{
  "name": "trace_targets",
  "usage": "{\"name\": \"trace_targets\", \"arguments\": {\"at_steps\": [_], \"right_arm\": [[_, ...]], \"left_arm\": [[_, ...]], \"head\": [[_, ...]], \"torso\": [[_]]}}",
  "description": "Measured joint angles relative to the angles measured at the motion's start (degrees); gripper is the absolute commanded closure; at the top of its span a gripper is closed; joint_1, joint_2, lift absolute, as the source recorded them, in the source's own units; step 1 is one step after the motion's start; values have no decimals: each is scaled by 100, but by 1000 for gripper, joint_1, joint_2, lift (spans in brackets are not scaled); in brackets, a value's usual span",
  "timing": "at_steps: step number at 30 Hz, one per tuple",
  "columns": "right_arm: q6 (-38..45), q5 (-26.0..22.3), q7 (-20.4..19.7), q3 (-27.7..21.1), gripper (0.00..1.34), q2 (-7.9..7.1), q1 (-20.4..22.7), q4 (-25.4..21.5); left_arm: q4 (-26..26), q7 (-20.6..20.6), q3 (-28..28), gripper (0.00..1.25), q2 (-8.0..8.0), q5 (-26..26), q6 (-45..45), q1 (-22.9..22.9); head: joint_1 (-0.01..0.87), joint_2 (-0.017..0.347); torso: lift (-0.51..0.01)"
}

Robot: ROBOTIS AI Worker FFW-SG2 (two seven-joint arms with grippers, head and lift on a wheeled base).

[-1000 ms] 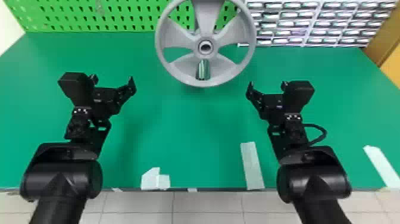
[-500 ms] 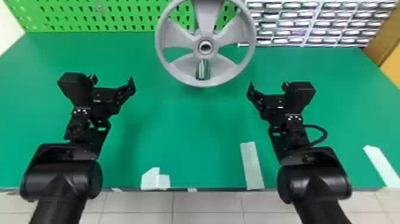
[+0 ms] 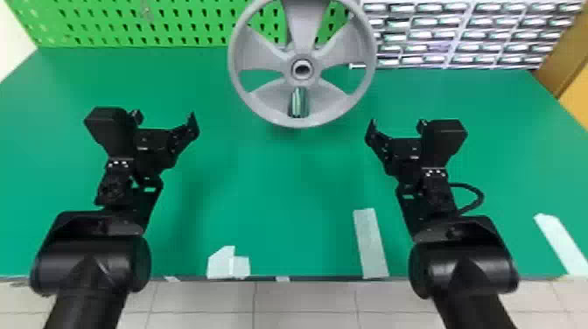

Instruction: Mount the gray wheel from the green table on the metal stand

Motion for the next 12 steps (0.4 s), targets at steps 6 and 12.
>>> {"name": "trace_targets", "arguments": {"at_steps": [6, 12], "right_arm": [[-16, -10, 0, -14, 222, 0, -2, 0], [-17, -10, 0, -4, 222, 0, -4, 0]], "left_arm": [[2, 0, -6, 128, 0, 2, -8, -11], [8, 0, 0, 130, 0, 9, -24, -15]], "head": [[868, 52], [868, 52]], "torso": [[-93], [-93]]}}
